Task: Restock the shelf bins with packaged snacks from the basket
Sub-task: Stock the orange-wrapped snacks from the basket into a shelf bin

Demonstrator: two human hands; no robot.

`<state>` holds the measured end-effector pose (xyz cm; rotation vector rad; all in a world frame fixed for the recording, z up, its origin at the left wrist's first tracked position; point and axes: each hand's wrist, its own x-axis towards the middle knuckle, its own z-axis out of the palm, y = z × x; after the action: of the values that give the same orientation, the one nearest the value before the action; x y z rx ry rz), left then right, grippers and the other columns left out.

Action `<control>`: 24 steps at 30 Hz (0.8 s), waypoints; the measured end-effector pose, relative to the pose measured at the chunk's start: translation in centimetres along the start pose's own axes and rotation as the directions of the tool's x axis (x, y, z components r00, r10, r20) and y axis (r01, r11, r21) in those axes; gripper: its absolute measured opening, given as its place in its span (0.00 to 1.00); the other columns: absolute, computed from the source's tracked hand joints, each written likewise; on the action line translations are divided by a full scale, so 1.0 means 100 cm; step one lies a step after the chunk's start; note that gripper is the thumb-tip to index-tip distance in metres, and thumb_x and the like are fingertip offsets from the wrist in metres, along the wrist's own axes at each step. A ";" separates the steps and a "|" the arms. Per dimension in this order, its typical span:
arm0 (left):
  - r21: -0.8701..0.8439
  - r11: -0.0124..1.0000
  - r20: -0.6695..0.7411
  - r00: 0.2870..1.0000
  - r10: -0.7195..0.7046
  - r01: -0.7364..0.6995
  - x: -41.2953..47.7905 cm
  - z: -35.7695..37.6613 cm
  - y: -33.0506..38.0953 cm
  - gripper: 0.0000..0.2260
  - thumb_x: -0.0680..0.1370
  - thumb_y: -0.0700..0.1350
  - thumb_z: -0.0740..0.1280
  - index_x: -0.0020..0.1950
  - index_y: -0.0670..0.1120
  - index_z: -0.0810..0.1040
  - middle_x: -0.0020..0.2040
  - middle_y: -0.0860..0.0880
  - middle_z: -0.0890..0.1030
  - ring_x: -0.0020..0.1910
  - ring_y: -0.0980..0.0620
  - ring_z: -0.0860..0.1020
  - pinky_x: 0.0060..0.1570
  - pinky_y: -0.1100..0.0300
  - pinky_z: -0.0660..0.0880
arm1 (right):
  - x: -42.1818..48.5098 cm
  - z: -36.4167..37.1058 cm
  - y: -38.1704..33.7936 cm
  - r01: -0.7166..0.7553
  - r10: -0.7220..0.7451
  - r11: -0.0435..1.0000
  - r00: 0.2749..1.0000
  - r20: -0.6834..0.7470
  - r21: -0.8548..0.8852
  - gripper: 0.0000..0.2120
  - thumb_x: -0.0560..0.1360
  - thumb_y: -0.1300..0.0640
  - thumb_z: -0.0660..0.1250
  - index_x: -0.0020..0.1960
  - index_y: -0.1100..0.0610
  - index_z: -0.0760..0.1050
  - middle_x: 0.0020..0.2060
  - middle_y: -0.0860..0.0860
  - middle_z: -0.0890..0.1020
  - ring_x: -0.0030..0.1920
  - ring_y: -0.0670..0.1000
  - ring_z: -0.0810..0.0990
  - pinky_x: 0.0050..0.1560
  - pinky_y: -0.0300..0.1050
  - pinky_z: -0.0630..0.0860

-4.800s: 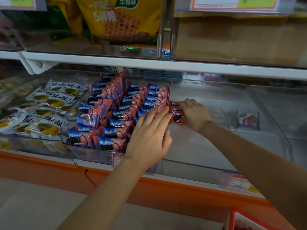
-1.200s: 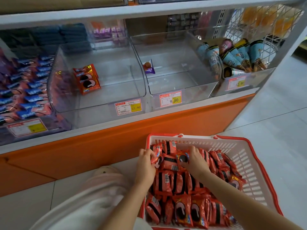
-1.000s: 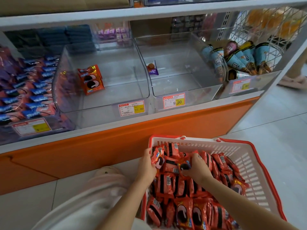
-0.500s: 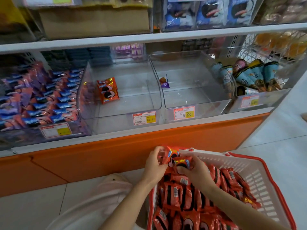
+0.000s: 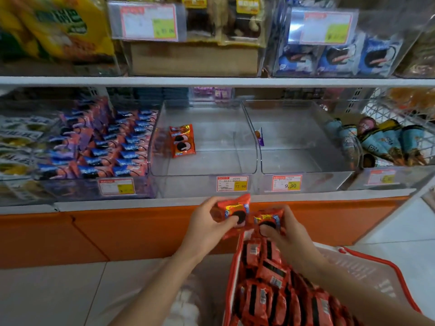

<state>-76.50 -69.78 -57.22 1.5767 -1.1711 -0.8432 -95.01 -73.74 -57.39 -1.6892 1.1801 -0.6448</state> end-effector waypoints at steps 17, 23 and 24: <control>0.160 0.965 -0.503 0.824 0.260 -0.207 0.054 -0.179 0.005 0.13 0.72 0.41 0.73 0.53 0.49 0.74 0.47 0.59 0.78 0.47 0.63 0.77 0.47 0.70 0.73 | 0.215 0.086 -0.110 0.252 -0.247 0.770 0.965 0.091 -0.586 0.19 0.75 0.56 0.69 0.63 0.61 0.69 0.58 0.60 0.74 0.54 0.58 0.77 0.51 0.41 0.68; 0.083 0.976 -0.545 0.811 0.213 -0.201 0.066 -0.189 -0.020 0.12 0.72 0.39 0.73 0.51 0.48 0.74 0.45 0.60 0.78 0.42 0.69 0.77 0.42 0.75 0.73 | 0.271 0.127 -0.110 0.375 -0.191 0.618 0.924 0.331 -0.691 0.21 0.76 0.60 0.68 0.67 0.59 0.68 0.59 0.52 0.75 0.57 0.55 0.76 0.47 0.36 0.67; 0.079 0.976 -0.546 0.810 0.214 -0.204 0.068 -0.191 -0.022 0.12 0.72 0.39 0.73 0.50 0.49 0.73 0.44 0.60 0.78 0.42 0.69 0.78 0.42 0.74 0.73 | 0.280 0.131 -0.108 0.374 -0.163 0.591 0.923 0.348 -0.715 0.22 0.75 0.58 0.68 0.68 0.57 0.68 0.60 0.53 0.75 0.59 0.55 0.76 0.48 0.36 0.66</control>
<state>-56.46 -70.53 -53.54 1.5254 -0.8989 -0.1975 -68.66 -93.10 -55.64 -2.6423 1.0809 -0.0392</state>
